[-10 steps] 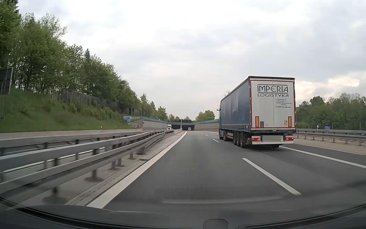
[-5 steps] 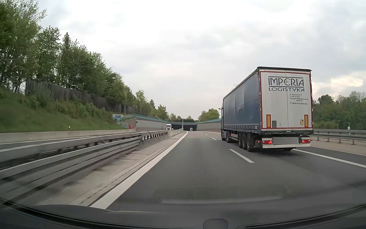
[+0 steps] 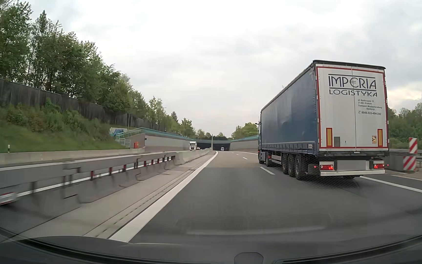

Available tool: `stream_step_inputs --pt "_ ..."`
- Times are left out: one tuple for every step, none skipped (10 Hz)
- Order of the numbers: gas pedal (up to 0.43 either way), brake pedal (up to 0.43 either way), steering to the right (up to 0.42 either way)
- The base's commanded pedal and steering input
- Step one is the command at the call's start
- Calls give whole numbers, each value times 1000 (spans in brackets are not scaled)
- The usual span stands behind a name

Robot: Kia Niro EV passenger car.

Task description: Follow the waypoints while adhering to traffic rules and regulations

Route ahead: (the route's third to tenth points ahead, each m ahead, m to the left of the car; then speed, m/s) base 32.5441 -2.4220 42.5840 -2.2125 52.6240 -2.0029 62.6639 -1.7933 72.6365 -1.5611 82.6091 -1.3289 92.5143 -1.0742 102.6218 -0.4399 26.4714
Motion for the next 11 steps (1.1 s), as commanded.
stream_step_inputs --pt "150 0 -5" --pt "150 0 -5" --pt "150 0 -4" --pt "150 0 -3" --pt "130 0 -2" --pt "130 0 -1" --pt "110 0 0" --pt "110 0 -1" --pt "110 0 -1" --pt "110 0 -1" --pt "110 0 -1"
